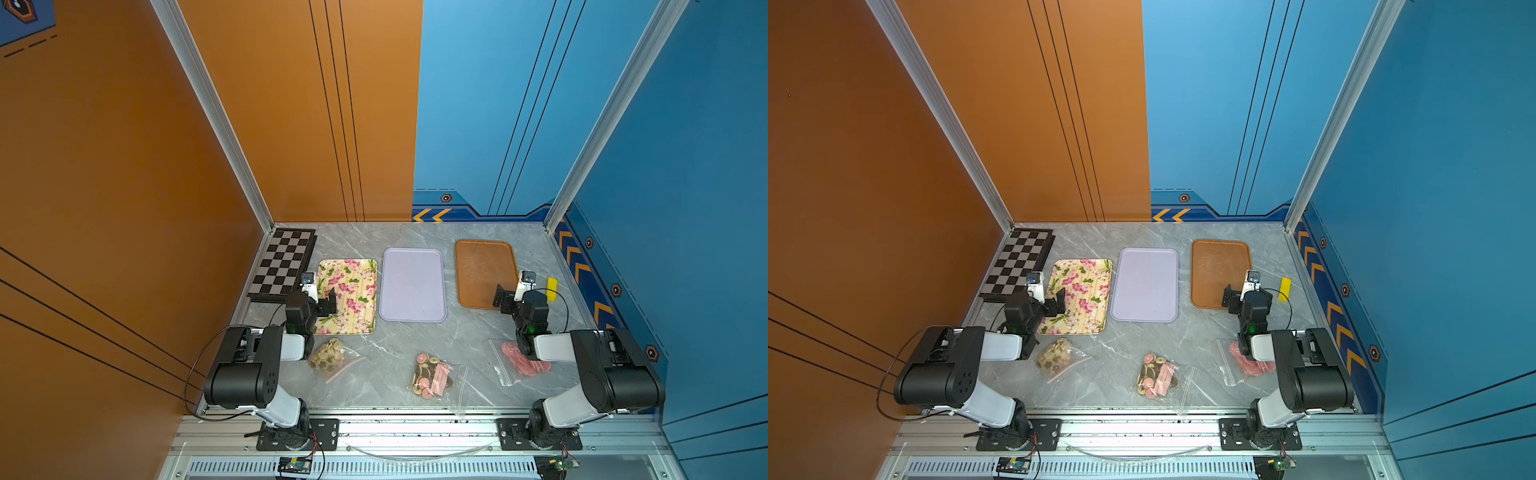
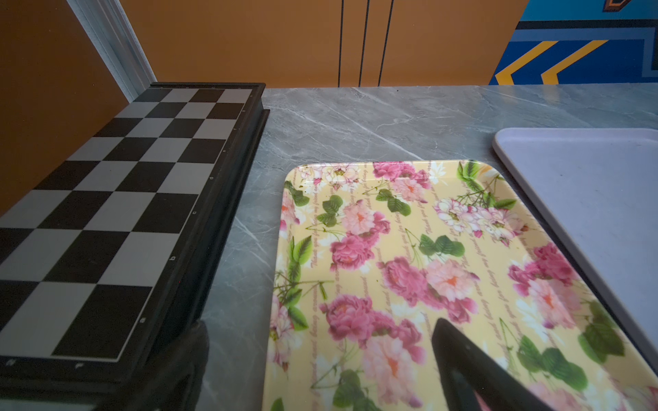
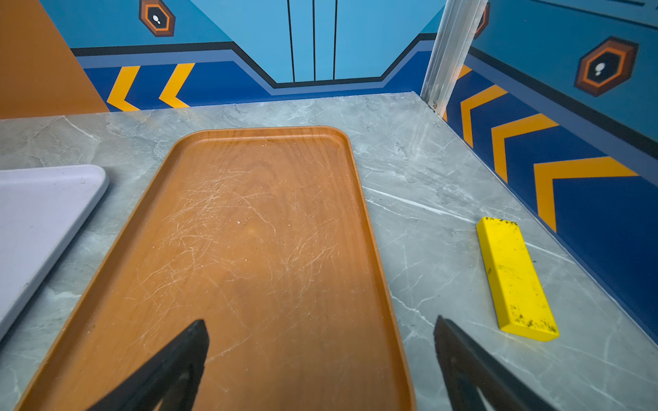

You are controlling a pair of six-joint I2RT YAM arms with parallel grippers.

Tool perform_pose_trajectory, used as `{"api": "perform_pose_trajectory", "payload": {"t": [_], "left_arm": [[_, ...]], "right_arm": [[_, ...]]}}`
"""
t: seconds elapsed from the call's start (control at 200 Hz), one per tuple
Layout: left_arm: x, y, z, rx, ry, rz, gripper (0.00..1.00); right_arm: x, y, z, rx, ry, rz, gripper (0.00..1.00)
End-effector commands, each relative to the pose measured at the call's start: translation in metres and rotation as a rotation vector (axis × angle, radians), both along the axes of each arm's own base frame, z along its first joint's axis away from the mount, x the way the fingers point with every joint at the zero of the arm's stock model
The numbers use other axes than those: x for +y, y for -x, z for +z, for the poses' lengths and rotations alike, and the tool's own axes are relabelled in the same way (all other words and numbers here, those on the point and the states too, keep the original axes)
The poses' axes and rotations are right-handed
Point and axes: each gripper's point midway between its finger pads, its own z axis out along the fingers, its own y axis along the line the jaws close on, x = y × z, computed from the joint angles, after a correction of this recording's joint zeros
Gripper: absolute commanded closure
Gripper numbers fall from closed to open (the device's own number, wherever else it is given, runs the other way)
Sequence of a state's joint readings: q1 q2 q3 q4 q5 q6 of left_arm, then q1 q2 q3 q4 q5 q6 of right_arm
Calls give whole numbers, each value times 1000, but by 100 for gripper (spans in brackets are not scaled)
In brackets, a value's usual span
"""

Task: Pour cookies out of the ziploc bag
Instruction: Open the ziploc bag at the center of the board.

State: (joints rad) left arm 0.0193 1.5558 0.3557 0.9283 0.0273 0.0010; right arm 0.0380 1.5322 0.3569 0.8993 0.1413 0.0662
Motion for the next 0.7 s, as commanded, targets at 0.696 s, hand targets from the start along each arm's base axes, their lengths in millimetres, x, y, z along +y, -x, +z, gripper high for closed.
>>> {"api": "perform_pose_trajectory", "payload": {"t": [0.696], "left_arm": [[-117, 139, 108, 303, -102, -17, 36]], "right_arm": [[185, 131, 98, 275, -279, 493, 0]]}}
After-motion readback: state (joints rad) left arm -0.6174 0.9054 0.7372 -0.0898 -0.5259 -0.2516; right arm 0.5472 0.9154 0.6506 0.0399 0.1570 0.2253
